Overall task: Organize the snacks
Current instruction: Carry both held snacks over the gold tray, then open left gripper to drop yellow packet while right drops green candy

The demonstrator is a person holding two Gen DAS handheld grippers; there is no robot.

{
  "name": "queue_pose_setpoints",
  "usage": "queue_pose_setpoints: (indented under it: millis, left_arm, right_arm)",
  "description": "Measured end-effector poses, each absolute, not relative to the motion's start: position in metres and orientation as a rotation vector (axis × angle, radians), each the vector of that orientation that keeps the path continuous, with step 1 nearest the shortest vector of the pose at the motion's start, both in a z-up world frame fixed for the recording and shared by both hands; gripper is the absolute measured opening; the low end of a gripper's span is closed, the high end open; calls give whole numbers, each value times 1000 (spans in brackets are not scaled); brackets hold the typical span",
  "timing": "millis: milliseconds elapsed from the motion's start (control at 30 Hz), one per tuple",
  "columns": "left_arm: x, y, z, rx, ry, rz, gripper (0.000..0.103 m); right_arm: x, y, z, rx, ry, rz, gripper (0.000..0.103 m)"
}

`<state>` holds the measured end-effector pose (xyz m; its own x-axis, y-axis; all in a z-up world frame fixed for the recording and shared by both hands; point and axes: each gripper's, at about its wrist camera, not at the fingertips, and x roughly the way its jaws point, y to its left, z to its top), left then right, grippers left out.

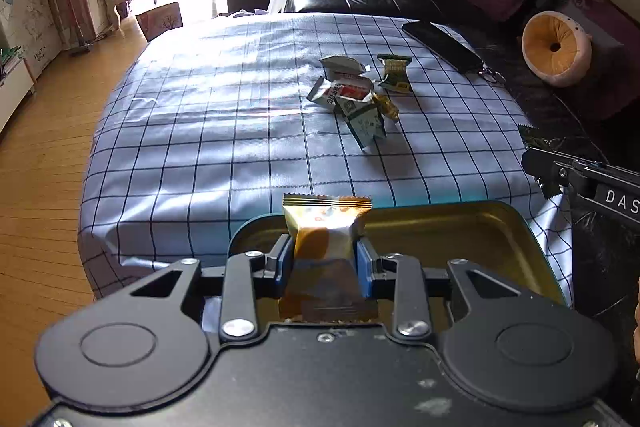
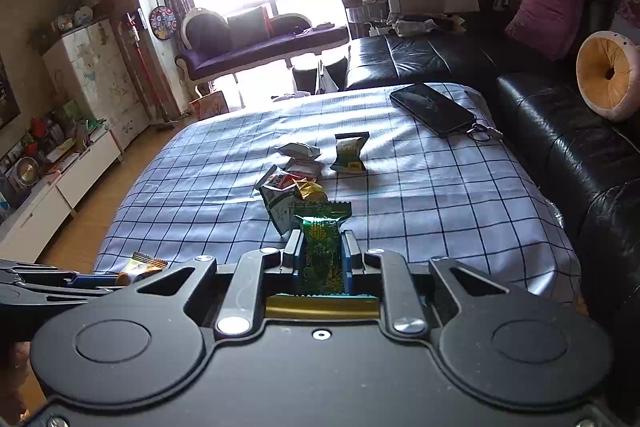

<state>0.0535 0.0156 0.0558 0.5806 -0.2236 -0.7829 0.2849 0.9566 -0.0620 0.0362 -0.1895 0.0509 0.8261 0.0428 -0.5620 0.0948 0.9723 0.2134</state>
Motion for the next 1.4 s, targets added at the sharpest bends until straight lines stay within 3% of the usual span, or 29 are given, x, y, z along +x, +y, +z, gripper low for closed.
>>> queue_pose_setpoints:
  millis: [467, 1400]
  left_arm:
    - [9, 23, 26, 79, 1012, -281, 33]
    - [0, 11, 27, 144, 984, -268, 36]
  right_arm:
    - [-2, -175, 41, 197, 645, -7, 27]
    - [-5, -175, 34, 224, 697, 12, 33]
